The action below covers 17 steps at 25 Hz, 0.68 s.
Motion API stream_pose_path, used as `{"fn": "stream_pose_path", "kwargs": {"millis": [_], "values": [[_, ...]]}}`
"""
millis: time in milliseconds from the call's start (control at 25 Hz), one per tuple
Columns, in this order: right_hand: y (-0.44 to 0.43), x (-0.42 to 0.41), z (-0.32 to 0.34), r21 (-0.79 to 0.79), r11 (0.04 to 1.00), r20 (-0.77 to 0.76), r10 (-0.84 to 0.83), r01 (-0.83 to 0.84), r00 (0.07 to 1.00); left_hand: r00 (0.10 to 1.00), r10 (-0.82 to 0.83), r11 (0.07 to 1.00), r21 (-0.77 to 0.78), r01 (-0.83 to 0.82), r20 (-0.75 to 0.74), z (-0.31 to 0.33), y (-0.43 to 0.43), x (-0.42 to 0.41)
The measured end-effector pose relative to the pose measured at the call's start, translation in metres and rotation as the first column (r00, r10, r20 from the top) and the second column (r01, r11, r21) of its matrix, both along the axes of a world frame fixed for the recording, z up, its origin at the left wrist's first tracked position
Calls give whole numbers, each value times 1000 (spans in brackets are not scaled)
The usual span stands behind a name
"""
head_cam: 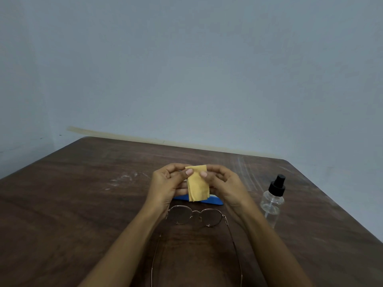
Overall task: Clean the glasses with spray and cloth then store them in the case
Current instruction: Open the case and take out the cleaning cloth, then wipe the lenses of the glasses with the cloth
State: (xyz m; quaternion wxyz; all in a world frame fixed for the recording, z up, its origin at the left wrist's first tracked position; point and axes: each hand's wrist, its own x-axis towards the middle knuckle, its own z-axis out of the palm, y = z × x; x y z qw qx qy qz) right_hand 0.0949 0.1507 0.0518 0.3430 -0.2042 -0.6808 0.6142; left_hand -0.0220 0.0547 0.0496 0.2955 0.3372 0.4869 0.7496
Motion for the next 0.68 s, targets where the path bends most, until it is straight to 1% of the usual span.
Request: {"fn": "stream_pose_path", "kwargs": {"millis": [40,120,240,320,360,400,440,520,600,680], "values": [[0,0,-1,3,1000,25,20,-20,999,1000,0,1000,15,1,-17,-1,-1,1],[-2,1,0,12,1000,11,28,-28,1000,999,3,999,32,-2,-37,-1,-1,2],[-1,1,3,-18,999,-107,-38,36,994,998,36,998,62,-32,-55,-2,-4,-4],[-2,4,4,12,996,-146,-86,89,986,977,118,992,63,-108,-176,-6,-11,-11],[-3,7,4,32,993,-152,-109,115,982,948,167,986,66,-155,-270,-9,-16,-15],[-4,11,3,40,990,-160,-126,134,979,901,211,977,69,-200,-380,-12,-22,-19],[-5,15,0,39,988,-175,-143,151,974,835,241,969,71,-238,-494,-16,-28,-23],[-8,25,-4,19,982,-206,-180,188,962,684,245,959,71,-273,-687,-23,-37,-30],[-10,33,-11,-15,970,-229,-239,242,944,561,224,959,77,-274,-797,-30,-43,-32],[-15,41,-19,-61,956,-261,-293,288,920,511,210,959,75,-272,-833,-37,-49,-33]]}}
